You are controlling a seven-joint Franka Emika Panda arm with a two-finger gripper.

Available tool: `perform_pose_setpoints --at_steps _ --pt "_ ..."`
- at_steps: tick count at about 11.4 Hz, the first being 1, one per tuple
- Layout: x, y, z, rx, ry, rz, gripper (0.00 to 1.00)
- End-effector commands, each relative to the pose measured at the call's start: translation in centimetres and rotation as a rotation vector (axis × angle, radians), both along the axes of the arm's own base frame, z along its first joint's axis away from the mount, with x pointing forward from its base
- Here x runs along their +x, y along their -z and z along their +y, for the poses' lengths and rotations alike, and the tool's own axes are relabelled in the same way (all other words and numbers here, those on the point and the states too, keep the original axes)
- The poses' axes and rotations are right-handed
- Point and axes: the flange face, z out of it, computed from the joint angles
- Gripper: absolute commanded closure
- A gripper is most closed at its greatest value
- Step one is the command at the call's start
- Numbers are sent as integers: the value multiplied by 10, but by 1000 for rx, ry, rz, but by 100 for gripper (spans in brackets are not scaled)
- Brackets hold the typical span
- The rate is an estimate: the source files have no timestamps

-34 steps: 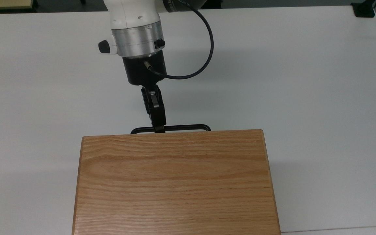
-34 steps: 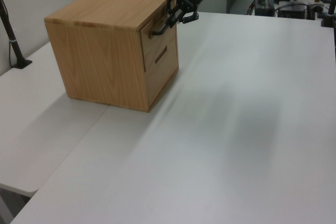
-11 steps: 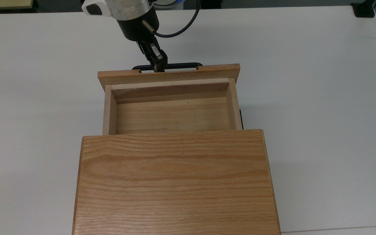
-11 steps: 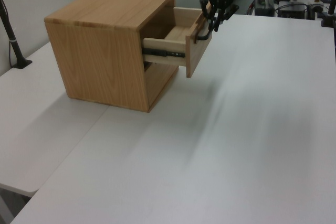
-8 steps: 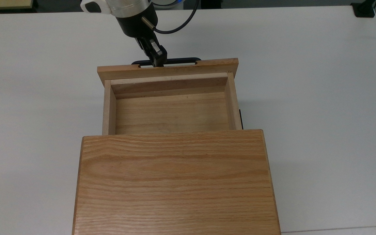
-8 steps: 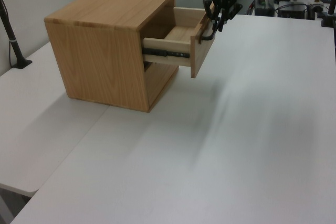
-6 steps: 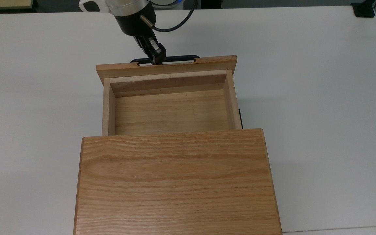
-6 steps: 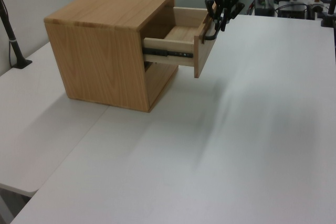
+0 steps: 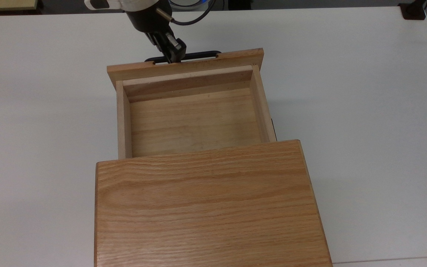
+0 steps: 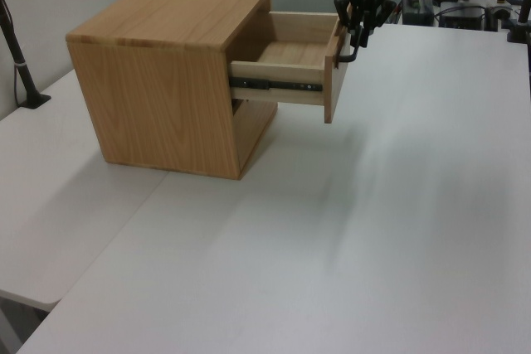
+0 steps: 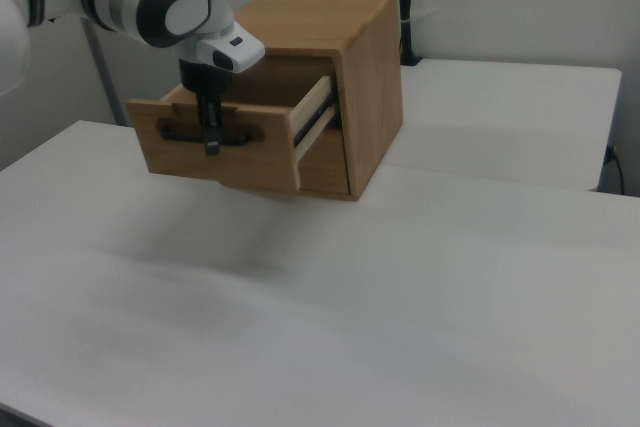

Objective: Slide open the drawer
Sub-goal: 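Pull the handle outward, sliding the upper drawer out of the cabinet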

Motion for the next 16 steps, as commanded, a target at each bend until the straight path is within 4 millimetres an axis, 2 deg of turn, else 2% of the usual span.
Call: perform_pose_setpoints --at_steps 1,2,3,6,11,16 --pt "-37 -5 17 0 -241 84 22" --pt "-43 -9 11 5 -252 103 15" --pt "-47 -12 8 5 -251 109 0" --pt "-51 -21 -7 6 -218 104 0" --pt "-52 -36 -7 9 -208 55 0" --pt "-50 -40 -8 6 -189 29 0"
